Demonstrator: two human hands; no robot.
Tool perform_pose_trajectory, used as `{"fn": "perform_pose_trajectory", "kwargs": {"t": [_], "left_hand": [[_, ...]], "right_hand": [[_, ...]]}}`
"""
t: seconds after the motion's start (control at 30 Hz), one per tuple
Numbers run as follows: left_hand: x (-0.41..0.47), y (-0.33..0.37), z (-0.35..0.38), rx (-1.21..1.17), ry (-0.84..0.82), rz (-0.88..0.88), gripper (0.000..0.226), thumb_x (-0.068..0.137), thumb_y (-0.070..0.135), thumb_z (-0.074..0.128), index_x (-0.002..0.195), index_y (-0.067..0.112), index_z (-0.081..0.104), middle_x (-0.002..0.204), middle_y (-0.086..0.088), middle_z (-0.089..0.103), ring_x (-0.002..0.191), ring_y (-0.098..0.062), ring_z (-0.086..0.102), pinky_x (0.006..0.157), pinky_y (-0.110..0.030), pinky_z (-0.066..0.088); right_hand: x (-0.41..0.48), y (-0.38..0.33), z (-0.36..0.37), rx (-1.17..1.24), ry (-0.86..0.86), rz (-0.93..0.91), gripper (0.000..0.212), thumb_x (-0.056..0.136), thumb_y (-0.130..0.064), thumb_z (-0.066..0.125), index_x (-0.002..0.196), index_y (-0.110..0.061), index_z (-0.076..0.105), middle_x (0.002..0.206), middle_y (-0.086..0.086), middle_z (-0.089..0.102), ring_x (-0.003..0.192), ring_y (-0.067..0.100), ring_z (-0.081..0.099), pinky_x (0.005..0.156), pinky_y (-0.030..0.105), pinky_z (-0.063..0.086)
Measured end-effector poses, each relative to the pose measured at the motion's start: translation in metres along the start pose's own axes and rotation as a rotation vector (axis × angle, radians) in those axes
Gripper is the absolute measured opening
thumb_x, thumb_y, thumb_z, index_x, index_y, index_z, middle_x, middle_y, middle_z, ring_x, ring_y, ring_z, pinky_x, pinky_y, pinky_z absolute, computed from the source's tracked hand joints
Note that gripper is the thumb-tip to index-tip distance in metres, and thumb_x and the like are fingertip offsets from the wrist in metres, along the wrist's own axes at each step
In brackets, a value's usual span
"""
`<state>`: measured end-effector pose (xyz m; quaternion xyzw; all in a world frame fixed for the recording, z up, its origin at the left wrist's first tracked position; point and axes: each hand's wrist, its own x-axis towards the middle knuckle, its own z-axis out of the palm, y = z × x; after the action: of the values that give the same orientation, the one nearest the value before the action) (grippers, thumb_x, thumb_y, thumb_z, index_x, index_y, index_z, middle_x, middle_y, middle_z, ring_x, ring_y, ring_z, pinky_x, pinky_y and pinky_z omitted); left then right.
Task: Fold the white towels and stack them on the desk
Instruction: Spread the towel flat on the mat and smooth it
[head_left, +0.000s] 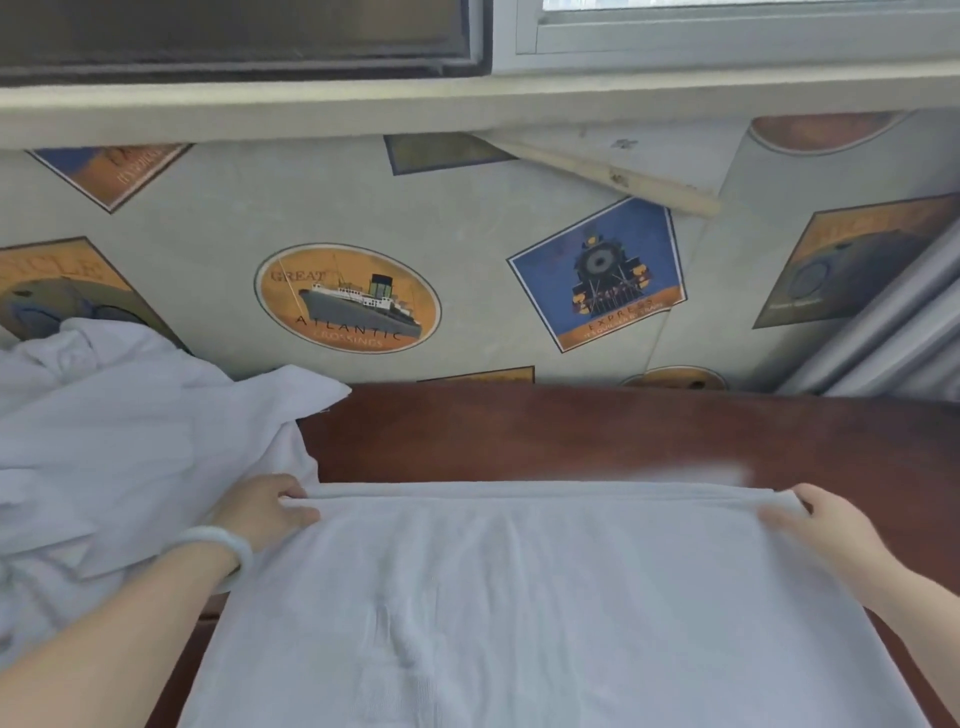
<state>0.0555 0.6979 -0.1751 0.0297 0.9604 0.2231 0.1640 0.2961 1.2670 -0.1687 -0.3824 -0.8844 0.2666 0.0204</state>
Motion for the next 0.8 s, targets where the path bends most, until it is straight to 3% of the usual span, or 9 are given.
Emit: {"fn": "perform_pose_trajectory", "kwargs": {"t": [0.07, 0.13, 0.2, 0.23, 0.3, 0.37, 0.4, 0.53, 0.8], "left_hand": [[-0.01, 0.006, 0.004, -0.038, 0.11, -0.052, 0.03, 0.064, 0.027, 0.086, 0.085, 0.016, 0.068, 0.095, -0.007, 0.068, 0.093, -0.029, 0.061, 0.083, -0.037, 0.047], [-0.031, 0.014, 0.02, 0.136, 0.344, 0.054, 0.048, 0.064, 0.018, 0.087, 0.104, 0.005, 0.064, 0.105, -0.017, 0.063, 0.101, -0.039, 0.056, 0.088, -0.045, 0.044], [-0.072, 0.027, 0.052, 0.274, 0.545, 0.331, 0.048, 0.077, 0.03, 0.077, 0.114, 0.004, 0.059, 0.114, -0.02, 0.06, 0.108, -0.039, 0.051, 0.091, -0.051, 0.04], [-0.095, 0.034, 0.072, 0.305, 0.56, 0.466, 0.046, 0.09, 0.041, 0.059, 0.12, 0.006, 0.057, 0.124, -0.018, 0.059, 0.117, -0.035, 0.049, 0.097, -0.049, 0.035], [-0.135, 0.041, 0.109, 0.346, 0.441, 0.537, 0.057, 0.102, 0.048, 0.02, 0.134, 0.013, 0.052, 0.145, -0.012, 0.049, 0.135, -0.028, 0.04, 0.111, -0.044, 0.022], [-0.162, 0.038, 0.131, 0.349, 0.324, 0.48, 0.061, 0.104, 0.046, 0.008, 0.143, 0.019, 0.046, 0.153, -0.006, 0.041, 0.145, -0.022, 0.027, 0.113, -0.046, 0.02], [-0.173, 0.036, 0.134, 0.35, 0.29, 0.437, 0.06, 0.104, 0.046, 0.007, 0.146, 0.021, 0.042, 0.155, -0.003, 0.039, 0.148, -0.018, 0.02, 0.113, -0.048, 0.022], [-0.222, 0.017, 0.137, 0.385, 0.256, 0.344, 0.061, 0.104, 0.045, 0.007, 0.149, 0.022, 0.041, 0.158, 0.0, 0.032, 0.151, -0.011, 0.003, 0.113, -0.052, 0.023], [-0.381, -0.036, 0.157, 0.318, 0.209, 0.304, 0.056, 0.103, 0.044, 0.01, 0.152, 0.025, 0.028, 0.158, 0.0, 0.034, 0.15, -0.013, 0.012, 0.113, -0.048, 0.024]], "right_hand": [[-0.004, -0.008, -0.001, -0.067, 0.007, 0.056, 0.017, 0.085, -0.02, 0.073, 0.092, -0.009, 0.062, 0.09, 0.013, 0.066, 0.084, 0.031, 0.059, 0.072, 0.04, 0.045], [-0.016, -0.017, 0.003, -0.286, 0.15, 0.02, 0.039, 0.081, -0.02, 0.075, 0.115, -0.005, 0.061, 0.113, 0.02, 0.062, 0.103, 0.04, 0.056, 0.086, 0.047, 0.044], [-0.046, -0.028, 0.021, -0.335, 0.371, -0.247, 0.046, 0.076, -0.014, 0.078, 0.116, 0.002, 0.061, 0.116, 0.025, 0.062, 0.104, 0.045, 0.058, 0.086, 0.052, 0.046], [-0.069, -0.033, 0.037, -0.329, 0.43, -0.427, 0.046, 0.079, -0.019, 0.073, 0.118, 0.002, 0.06, 0.119, 0.025, 0.062, 0.106, 0.043, 0.058, 0.088, 0.053, 0.045], [-0.119, -0.032, 0.079, -0.332, 0.366, -0.628, 0.05, 0.095, -0.038, 0.042, 0.133, -0.007, 0.052, 0.139, 0.018, 0.055, 0.13, 0.032, 0.046, 0.105, 0.05, 0.03], [-0.161, -0.024, 0.11, -0.32, 0.225, -0.604, 0.058, 0.101, -0.049, 0.013, 0.147, -0.022, 0.036, 0.157, 0.002, 0.034, 0.15, 0.015, 0.015, 0.116, 0.047, 0.011], [-0.175, -0.018, 0.118, -0.308, 0.184, -0.568, 0.06, 0.101, -0.05, 0.008, 0.15, -0.025, 0.031, 0.158, -0.004, 0.028, 0.151, 0.009, 0.004, 0.118, 0.047, 0.007], [-0.216, -0.004, 0.111, -0.363, 0.102, -0.498, 0.062, 0.102, -0.048, 0.008, 0.151, -0.021, 0.035, 0.157, -0.001, 0.033, 0.151, 0.008, -0.003, 0.118, 0.051, 0.01], [-0.362, 0.055, 0.098, -0.315, 0.05, -0.51, 0.057, 0.101, -0.047, 0.008, 0.152, -0.028, 0.024, 0.16, -0.007, 0.02, 0.151, 0.009, 0.005, 0.116, 0.052, 0.017]]}}
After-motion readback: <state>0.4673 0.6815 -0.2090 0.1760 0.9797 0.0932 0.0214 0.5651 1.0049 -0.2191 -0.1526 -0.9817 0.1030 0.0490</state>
